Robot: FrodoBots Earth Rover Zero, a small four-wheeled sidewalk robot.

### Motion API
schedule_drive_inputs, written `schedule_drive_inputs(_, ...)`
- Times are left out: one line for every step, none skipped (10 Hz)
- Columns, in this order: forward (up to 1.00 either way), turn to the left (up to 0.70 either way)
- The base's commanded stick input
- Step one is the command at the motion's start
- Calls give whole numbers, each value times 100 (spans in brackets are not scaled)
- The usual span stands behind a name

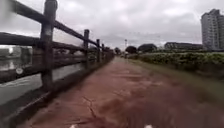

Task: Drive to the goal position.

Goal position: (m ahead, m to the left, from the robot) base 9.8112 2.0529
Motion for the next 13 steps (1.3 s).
schedule_drive_inputs(85,1)
schedule_drive_inputs(85,1)
schedule_drive_inputs(85,1)
schedule_drive_inputs(85,1)
schedule_drive_inputs(85,1)
schedule_drive_inputs(85,1)
schedule_drive_inputs(85,1)
schedule_drive_inputs(85,1)
schedule_drive_inputs(85,1)
schedule_drive_inputs(85,1)
schedule_drive_inputs(85,1)
schedule_drive_inputs(85,-8)
schedule_drive_inputs(85,-31)
